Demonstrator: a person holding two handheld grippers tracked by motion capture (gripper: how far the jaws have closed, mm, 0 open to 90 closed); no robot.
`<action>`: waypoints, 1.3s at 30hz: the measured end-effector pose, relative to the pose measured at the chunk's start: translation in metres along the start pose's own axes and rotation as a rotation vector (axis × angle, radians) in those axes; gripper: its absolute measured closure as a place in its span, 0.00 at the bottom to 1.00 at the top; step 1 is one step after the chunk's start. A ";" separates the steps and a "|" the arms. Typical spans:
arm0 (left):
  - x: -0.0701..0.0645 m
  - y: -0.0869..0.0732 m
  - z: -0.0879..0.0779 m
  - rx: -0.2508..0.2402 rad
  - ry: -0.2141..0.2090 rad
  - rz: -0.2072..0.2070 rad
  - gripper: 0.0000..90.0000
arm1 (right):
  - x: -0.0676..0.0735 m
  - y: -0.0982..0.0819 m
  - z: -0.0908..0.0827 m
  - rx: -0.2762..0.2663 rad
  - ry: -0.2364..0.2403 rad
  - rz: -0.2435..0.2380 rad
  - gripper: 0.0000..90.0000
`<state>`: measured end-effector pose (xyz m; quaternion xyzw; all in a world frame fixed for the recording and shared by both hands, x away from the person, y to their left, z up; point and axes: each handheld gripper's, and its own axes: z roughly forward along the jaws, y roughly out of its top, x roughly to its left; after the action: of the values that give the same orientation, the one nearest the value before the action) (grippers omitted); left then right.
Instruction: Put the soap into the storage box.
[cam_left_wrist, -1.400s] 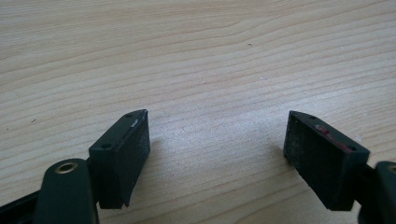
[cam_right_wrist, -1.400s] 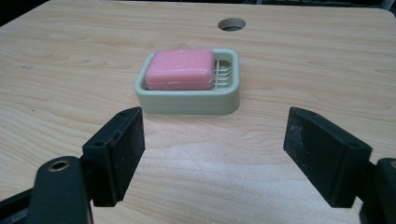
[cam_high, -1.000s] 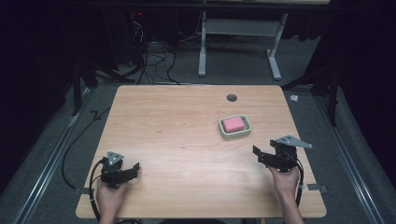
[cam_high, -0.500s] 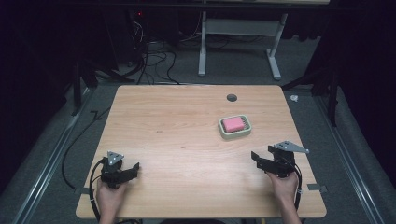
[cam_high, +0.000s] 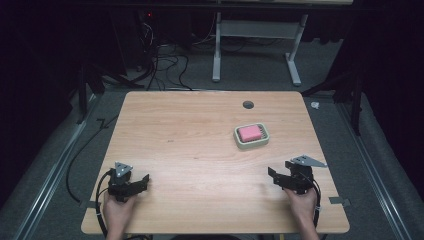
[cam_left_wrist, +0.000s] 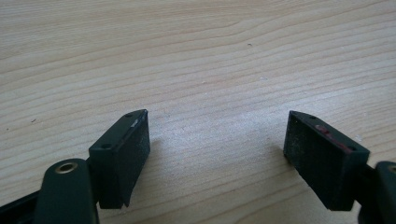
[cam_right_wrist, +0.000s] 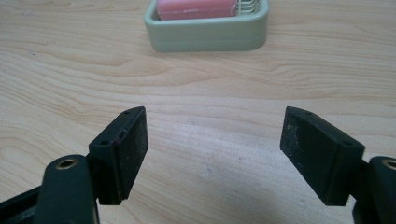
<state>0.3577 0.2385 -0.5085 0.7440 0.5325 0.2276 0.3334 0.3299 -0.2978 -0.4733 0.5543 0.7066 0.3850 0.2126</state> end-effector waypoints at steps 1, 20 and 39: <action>0.000 0.000 0.000 0.000 0.000 0.000 0.26 | 0.000 -0.001 0.000 0.004 -0.001 -0.002 0.27; 0.000 0.000 0.000 0.000 0.000 0.000 0.26 | 0.001 -0.012 0.008 0.065 -0.040 -0.021 0.27; 0.000 0.000 0.000 0.001 -0.001 0.000 0.26 | 0.002 -0.022 0.014 0.120 -0.086 -0.056 0.27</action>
<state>0.3576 0.2385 -0.5084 0.7443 0.5323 0.2272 0.3333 0.3261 -0.2929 -0.4989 0.5622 0.7338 0.3116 0.2199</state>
